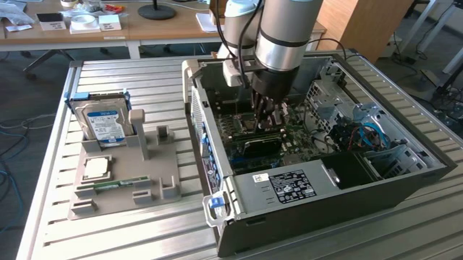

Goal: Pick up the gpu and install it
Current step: 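Press down on the gpu until it lock into place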

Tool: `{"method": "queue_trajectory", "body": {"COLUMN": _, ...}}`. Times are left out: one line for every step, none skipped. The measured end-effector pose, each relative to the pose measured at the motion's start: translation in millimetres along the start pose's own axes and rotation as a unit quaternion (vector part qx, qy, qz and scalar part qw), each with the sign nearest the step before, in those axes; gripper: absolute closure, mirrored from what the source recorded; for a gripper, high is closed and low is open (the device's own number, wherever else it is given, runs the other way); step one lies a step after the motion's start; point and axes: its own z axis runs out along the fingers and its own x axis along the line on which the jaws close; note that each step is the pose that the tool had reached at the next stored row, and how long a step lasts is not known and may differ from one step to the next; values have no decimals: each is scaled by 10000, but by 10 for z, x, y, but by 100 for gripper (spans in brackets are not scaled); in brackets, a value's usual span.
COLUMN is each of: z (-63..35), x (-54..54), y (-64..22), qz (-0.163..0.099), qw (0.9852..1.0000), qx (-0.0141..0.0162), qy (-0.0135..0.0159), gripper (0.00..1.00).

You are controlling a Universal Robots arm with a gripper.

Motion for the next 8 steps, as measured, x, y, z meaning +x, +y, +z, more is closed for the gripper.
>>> {"method": "queue_trajectory", "body": {"z": 8, "x": 0, "y": 0, "qz": 0, "qw": 10000, "qx": 0, "qy": 0, "gripper": 89}}
{"method": "queue_trajectory", "body": {"z": 15, "x": 1, "y": 0, "qz": 0, "qw": 10000, "qx": 0, "qy": 0, "gripper": 89}}
{"method": "queue_trajectory", "body": {"z": 28, "x": 1, "y": 1, "qz": 0, "qw": 10000, "qx": 0, "qy": 0, "gripper": 89}}
{"method": "queue_trajectory", "body": {"z": 42, "x": 1, "y": 1, "qz": 0, "qw": 10000, "qx": 0, "qy": 0, "gripper": 89}}
{"method": "queue_trajectory", "body": {"z": 56, "x": 2, "y": 1, "qz": 0, "qw": 10000, "qx": 0, "qy": 0, "gripper": 89}}
{"method": "queue_trajectory", "body": {"z": 66, "x": 2, "y": 2, "qz": 0, "qw": 10000, "qx": 0, "qy": 0, "gripper": 89}}
{"method": "queue_trajectory", "body": {"z": 70, "x": 2, "y": 1, "qz": 0, "qw": 10000, "qx": 0, "qy": 0, "gripper": 89}}
{"method": "queue_trajectory", "body": {"z": 70, "x": 2, "y": 1, "qz": 0, "qw": 10000, "qx": 0, "qy": 1, "gripper": 89}}
